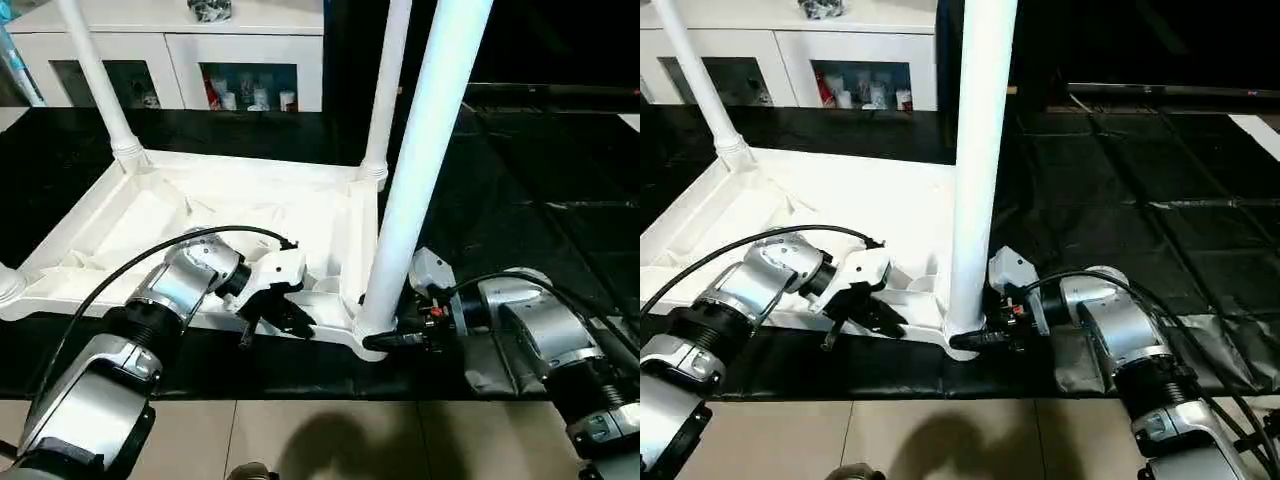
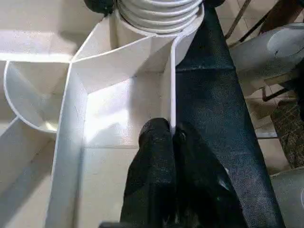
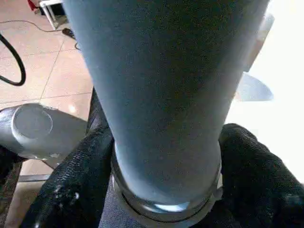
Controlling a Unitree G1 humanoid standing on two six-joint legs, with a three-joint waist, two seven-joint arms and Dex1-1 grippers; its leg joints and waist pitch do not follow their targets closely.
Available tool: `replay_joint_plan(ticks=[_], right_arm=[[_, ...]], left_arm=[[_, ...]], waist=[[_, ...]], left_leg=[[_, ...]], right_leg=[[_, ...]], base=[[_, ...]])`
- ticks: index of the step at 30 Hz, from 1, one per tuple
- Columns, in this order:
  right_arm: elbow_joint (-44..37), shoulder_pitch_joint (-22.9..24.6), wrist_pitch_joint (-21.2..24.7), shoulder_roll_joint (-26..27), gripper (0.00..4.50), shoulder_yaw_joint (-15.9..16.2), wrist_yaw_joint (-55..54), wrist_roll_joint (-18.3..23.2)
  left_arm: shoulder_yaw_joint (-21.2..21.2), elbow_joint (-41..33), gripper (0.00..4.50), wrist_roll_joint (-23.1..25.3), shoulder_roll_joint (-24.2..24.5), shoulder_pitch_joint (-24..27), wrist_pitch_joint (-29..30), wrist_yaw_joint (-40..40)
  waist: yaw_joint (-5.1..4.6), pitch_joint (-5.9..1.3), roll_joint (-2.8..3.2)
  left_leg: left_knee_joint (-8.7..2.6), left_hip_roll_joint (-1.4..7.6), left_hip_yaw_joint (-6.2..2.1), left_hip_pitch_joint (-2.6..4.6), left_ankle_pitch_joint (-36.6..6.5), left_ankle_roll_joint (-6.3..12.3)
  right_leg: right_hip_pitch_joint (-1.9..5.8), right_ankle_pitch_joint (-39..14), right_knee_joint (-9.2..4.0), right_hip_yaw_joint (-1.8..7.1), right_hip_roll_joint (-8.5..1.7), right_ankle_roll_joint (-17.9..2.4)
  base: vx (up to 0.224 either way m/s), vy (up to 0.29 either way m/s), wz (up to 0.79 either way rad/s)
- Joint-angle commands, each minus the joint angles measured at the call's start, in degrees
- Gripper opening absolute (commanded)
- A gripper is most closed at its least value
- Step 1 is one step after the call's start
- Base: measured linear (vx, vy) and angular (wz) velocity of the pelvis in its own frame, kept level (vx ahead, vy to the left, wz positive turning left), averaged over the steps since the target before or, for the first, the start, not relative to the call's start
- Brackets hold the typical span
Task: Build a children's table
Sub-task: Rotate leg to tighten
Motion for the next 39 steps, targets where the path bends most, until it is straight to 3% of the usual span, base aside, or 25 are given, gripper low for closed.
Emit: replay_joint_plan(ticks=[1,5,10,12,13,14,15,17,19,20,21,26,29,31,33,35,38,39], right_arm=[[0.2,-1.2,0.1,0.1,3.07,-0.3,-0.6,0.0],[-0.1,-0.9,0.4,0.7,2.79,-0.6,-0.5,0.6],[-1.8,0.1,2.3,1.7,2.75,-0.7,-2.6,1.1],[-1.1,-0.1,4.4,6.6,2.74,-2.3,-14.5,-1.0],[-0.9,-0.2,4.7,7.8,2.74,-2.7,-16.7,-1.2],[-0.2,-0.8,5.9,10.7,2.74,-3.7,-21.9,-1.6],[0.1,-1.1,6.4,11.9,2.74,-4.0,-24.2,-1.8],[0.6,-1.6,7.0,13.7,2.74,-4.5,-27.3,-2.1],[0.9,-2.1,7.5,15.2,2.74,-4.9,-29.6,-2.3],[2.0,-3.6,9.3,18.7,2.74,-5.6,-34.9,-2.5],[3.6,-5.1,10.6,21.5,2.74,-6.0,-40.1,-3.7],[6.2,-7.2,10.5,25.5,2.74,-7.7,-46.4,-4.5],[6.1,-7.2,9.5,26.0,3.43,-7.4,-46.3,-4.6],[5.6,-7.0,9.1,26.0,3.46,-7.9,-46.0,-4.7],[5.1,-6.7,8.3,25.2,3.66,-8.0,-44.5,-4.6],[4.7,-6.5,7.7,24.5,3.90,-8.0,-43.3,-4.3],[3.4,-5.5,7.4,22.1,4.18,-8.3,-39.9,-3.3],[3.2,-5.4,7.4,21.7,4.32,-8.4,-39.4,-3.1]], left_arm=[[-1.8,-1.4,0.00,0.0,-0.5,-0.6,-0.5,-2.8],[-1.6,-1.2,0.00,0.1,-0.6,-0.6,0.1,-1.9],[-1.1,-0.3,0.00,0.9,-1.5,-0.7,1.6,1.4],[1.4,1.8,0.00,0.3,-5.2,-1.8,5.7,9.1],[2.0,2.2,0.00,0.0,-6.1,-2.0,6.5,10.8],[3.5,3.1,0.00,-0.6,-8.5,-2.8,8.8,15.2],[4.2,3.5,0.00,-0.8,-9.4,-3.2,9.9,17.0],[5.0,4.0,0.00,-1.1,-10.7,-3.8,11.4,19.7],[5.7,4.4,0.00,-1.3,-11.7,-4.3,12.6,21.9],[7.7,4.9,0.00,-2.0,-13.6,-5.6,15.4,26.9],[9.3,4.7,0.00,-2.1,-14.6,-6.1,17.5,30.7],[11.9,3.7,0.00,-2.0,-15.9,-6.5,20.6,36.5],[12.6,3.0,0.00,-2.0,-16.1,-6.2,21.1,37.6],[12.3,2.3,0.00,-1.7,-15.5,-5.6,20.7,36.7],[11.8,2.1,0.00,-1.5,-14.8,-5.3,19.8,35.5],[11.6,1.8,0.00,-1.2,-14.2,-4.9,19.3,34.3],[11.1,1.0,0.00,-1.0,-12.6,-4.3,18.7,31.4],[11.0,1.0,0.00,-1.0,-12.4,-4.2,18.5,30.8]], waist=[[-0.39,-4.66,-0.55],[-0.42,-4.68,-0.51],[-0.45,-4.58,-0.41],[-0.74,-4.41,-0.03],[-0.96,-4.26,-0.03],[-1.37,-4.33,-0.39],[-1.63,-4.25,-0.17],[-2.34,-4.29,-0.27],[-2.66,-4.34,-0.25],[-3.31,-4.39,-0.13],[-3.44,-4.52,-0.05],[-3.85,-4.75,-0.06],[-3.76,-4.80,-0.06],[-3.72,-4.86,-0.10],[-3.72,-4.81,-0.79],[-3.64,-4.74,-0.66],[-3.56,-4.69,-1.01],[-3.55,-4.67,-0.71]], left_leg=[[-3.48,1.81,-0.30,0.80,-10.5,3.70],[-3.48,1.82,-0.31,0.79,-10.3,3.71],[-3.51,1.83,-0.33,0.88,-10.9,3.38],[-3.62,1.74,-0.34,0.90,-11.4,2.62],[-3.70,1.70,-0.44,0.92,-12.0,2.02],[-3.73,1.32,-0.54,1.18,-13.6,0.60],[-3.76,1.29,-0.64,1.32,-14.0,0.52],[-3.75,1.25,-0.64,0.89,-13.4,0.87],[-3.76,1.24,-0.67,0.89,-13.2,1.06],[-3.64,1.09,-0.63,0.88,-13.0,1.01],[-3.56,1.04,-0.68,0.78,-12.3,1.08],[-3.41,0.95,-0.48,0.72,-9.6,2.29],[-3.43,1.09,-0.46,0.59,-8.2,3.49],[-3.43,1.13,-0.47,0.56,-8.0,3.69],[-3.43,1.12,-0.33,0.50,-7.3,4.22],[-3.43,1.11,-0.32,0.51,-7.4,4.26],[-3.45,1.22,-0.30,0.46,-7.3,4.50],[-3.44,1.21,-0.32,0.48,-7.1,4.54]], right_leg=[[3.19,-16.1,-4.09,3.28,-4.43,-10.0],[3.18,-15.7,-4.03,3.27,-4.38,-10.1],[3.13,-16.8,-4.21,3.26,-4.41,-9.9],[3.01,-17.9,-4.28,3.26,-4.26,-9.5],[2.91,-18.8,-4.41,3.19,-4.30,-9.4],[3.13,-22.8,-4.83,2.95,-4.42,-8.1],[3.01,-24.0,-5.16,2.94,-4.57,-7.7],[3.28,-22.7,-5.09,2.99,-4.41,-7.7],[3.22,-21.4,-4.99,3.02,-4.32,-8.1],[3.11,-19.9,-4.84,3.07,-4.25,-9.1],[3.32,-18.9,-4.65,3.09,-4.28,-9.4],[3.39,-14.1,-4.29,3.26,-4.16,-10.6],[3.53,-10.8,-3.92,3.33,-4.10,-11.4],[3.62,-10.1,-3.80,3.35,-4.17,-11.6],[3.62,-9.8,-3.75,3.41,-4.26,-11.8],[3.62,-10.8,-3.79,3.43,-4.34,-11.6],[3.67,-11.9,-3.76,3.49,-4.48,-10.9],[3.59,-11.7,-3.79,3.50,-4.45,-10.9]], base=[[0.000,0.000,0.00],[0.000,0.000,0.00],[0.000,0.000,0.00],[0.000,0.000,0.00],[0.000,0.000,0.00],[0.000,0.000,0.00],[0.000,0.000,0.00],[0.000,0.000,0.00],[0.000,0.000,0.00],[0.000,0.000,0.00],[0.000,0.000,0.00],[0.000,0.000,0.00],[0.000,0.000,0.00],[0.000,0.000,0.00],[0.000,0.000,0.00],[0.000,0.000,0.00],[0.000,0.000,0.00],[0.000,0.000,0.00]])
